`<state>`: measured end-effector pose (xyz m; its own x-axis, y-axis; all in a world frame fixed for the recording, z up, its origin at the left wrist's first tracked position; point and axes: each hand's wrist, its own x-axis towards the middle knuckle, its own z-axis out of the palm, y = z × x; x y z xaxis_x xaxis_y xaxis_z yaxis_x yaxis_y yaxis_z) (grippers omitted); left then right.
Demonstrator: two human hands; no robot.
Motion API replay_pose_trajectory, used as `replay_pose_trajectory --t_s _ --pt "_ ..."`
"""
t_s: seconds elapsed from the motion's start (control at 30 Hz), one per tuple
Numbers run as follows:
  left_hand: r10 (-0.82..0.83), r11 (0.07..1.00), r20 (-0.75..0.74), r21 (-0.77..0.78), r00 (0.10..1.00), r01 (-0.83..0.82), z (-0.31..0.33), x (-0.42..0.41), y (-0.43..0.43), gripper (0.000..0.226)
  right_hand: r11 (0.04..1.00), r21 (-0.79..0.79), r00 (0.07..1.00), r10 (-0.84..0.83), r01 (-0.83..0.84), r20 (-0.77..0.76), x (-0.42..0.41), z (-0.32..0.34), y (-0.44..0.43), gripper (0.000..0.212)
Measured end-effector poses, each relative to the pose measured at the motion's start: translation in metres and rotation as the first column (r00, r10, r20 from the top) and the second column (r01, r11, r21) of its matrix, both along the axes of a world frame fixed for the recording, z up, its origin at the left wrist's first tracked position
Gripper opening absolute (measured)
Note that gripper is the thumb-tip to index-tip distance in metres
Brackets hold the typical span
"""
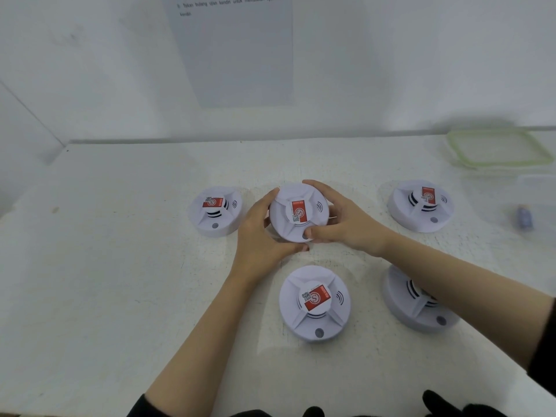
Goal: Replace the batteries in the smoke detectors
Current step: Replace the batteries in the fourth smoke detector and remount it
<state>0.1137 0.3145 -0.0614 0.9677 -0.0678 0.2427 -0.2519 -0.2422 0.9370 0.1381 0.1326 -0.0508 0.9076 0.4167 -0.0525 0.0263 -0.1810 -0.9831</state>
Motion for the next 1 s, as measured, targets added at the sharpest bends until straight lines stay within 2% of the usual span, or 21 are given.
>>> replay_pose_trajectory --t_s 0.47,0.73,0.87,1.0 --pt "-0.020 0.999 -0.017 -0.027 1.000 0.020 -0.004 0.003 0.000 0.079 1.000 0.009 0.999 0.010 -0.010 -0.031 -0.001 0.001 0.000 0.077" --pt "-0.028 0.999 -0.062 -0.031 0.998 0.026 -0.002 0.004 0.001 0.079 0.998 -0.013 0.992 0.059 -0.061 -0.114 -0.001 0.003 -0.005 0.082" --pt "-0.032 0.998 -0.122 -0.055 0.992 0.026 -0.005 0.006 0.003 0.087 0.983 0.145 0.942 0.153 -0.113 -0.299 0.004 0.007 -0.012 0.071" --pt "-0.028 0.998 -0.128 -0.053 0.991 0.021 -0.005 0.006 0.004 0.093 0.967 0.188 0.916 0.228 -0.173 -0.329 0.008 0.009 -0.014 0.074"
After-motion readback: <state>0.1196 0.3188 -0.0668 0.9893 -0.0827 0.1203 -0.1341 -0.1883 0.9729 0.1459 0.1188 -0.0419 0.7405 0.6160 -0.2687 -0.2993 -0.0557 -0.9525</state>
